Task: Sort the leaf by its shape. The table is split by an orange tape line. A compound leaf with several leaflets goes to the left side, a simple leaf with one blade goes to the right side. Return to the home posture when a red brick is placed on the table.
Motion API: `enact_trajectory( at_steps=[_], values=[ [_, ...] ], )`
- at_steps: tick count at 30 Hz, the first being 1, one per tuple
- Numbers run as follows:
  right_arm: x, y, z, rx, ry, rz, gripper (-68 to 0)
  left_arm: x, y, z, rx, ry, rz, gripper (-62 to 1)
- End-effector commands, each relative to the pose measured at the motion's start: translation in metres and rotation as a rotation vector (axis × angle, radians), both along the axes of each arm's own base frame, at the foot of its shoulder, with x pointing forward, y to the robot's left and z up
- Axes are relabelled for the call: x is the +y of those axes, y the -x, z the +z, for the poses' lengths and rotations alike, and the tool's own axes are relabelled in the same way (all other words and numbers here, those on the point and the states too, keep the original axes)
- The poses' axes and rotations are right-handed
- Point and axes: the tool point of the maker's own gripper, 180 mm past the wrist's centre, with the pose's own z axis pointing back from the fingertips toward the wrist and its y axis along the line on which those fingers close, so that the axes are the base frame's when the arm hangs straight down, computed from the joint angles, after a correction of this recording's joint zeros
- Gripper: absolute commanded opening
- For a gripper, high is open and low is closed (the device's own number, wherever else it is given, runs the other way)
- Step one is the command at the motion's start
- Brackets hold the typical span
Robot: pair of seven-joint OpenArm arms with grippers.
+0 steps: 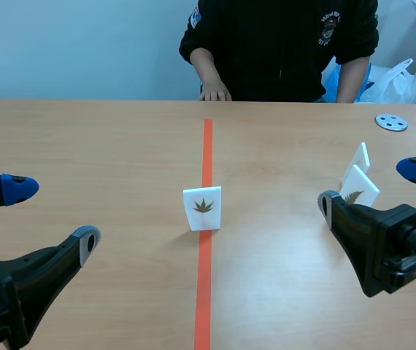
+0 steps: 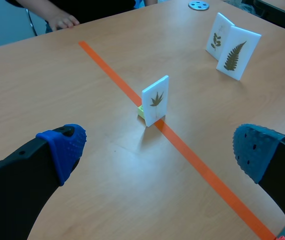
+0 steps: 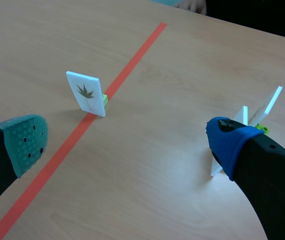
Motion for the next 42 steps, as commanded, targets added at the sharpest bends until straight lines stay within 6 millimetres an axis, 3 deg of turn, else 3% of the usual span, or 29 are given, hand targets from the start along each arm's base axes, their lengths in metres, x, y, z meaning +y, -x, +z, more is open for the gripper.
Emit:
enact_trajectory(
  at_steps=[1,15,23,34,42],
  values=[
    [-0.004,-0.004,0.007,-0.029,-0.003,-0.008,0.4,-0.002,-0.002,0.009,-0.026,0.026,0.006,1.4],
    [-0.004,-0.005,0.007,-0.032,-0.004,-0.009,0.4,-0.002,-0.003,0.009,-0.027,0.023,0.005,1.4],
    [-0.004,-0.005,0.007,-0.030,-0.002,-0.009,0.4,-0.013,-0.017,0.015,-0.071,0.008,-0.045,1.4],
    [-0.004,-0.004,0.007,-0.028,-0.002,-0.008,0.4,-0.026,-0.055,-0.033,-0.043,0.017,-0.063,1.4],
    [-0.007,-0.006,0.008,-0.034,0.005,-0.016,0.4,-0.052,-0.089,-0.064,-0.039,0.062,-0.105,1.4]
  ],
)
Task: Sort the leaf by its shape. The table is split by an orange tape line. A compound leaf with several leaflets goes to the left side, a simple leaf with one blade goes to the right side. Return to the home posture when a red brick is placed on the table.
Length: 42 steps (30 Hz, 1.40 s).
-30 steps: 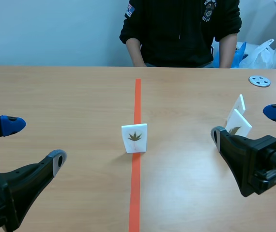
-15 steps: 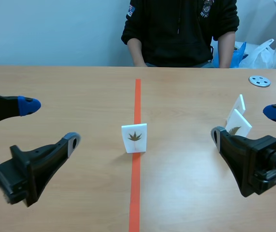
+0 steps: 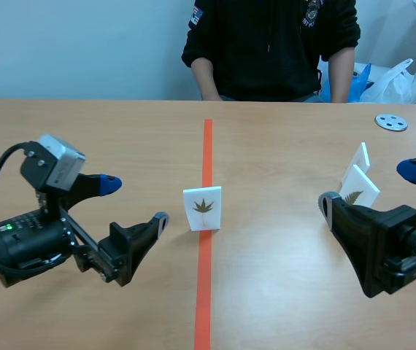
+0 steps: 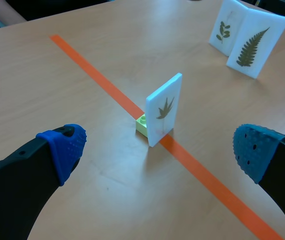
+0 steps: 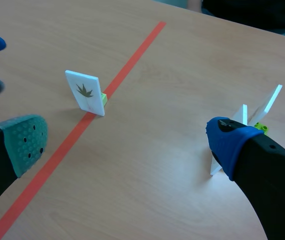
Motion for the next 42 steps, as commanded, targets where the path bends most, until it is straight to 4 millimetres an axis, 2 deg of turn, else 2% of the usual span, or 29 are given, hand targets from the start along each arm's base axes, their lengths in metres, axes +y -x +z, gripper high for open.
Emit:
enact_trajectory(
  at_steps=[1,9,18,32,37,40,42],
  values=[
    [-0.008,-0.006,0.010,-0.039,0.007,-0.017,0.4,-0.013,-0.007,0.013,-0.042,0.051,-0.022,1.4],
    [-0.025,-0.011,0.017,-0.067,0.046,-0.055,0.4,-0.054,-0.027,-0.005,-0.072,0.059,-0.105,1.4],
    [-0.029,-0.012,0.018,-0.070,0.056,-0.063,0.4,-0.076,-0.051,-0.020,-0.095,0.021,-0.143,1.4],
    [-0.029,-0.012,0.018,-0.070,0.055,-0.064,0.4,-0.105,-0.046,-0.049,-0.073,-0.031,-0.175,-0.8],
    [-0.028,-0.012,0.020,-0.069,0.030,-0.068,0.4,-0.106,-0.046,-0.058,-0.058,-0.044,-0.138,-4.1],
    [-0.028,-0.012,0.020,-0.069,0.030,-0.068,0.4,-0.105,-0.047,-0.062,-0.056,-0.052,-0.114,-9.2],
    [-0.028,-0.012,0.020,-0.069,0.027,-0.068,0.4,-0.105,-0.047,-0.062,-0.062,-0.041,-0.113,-9.3]
  ],
)
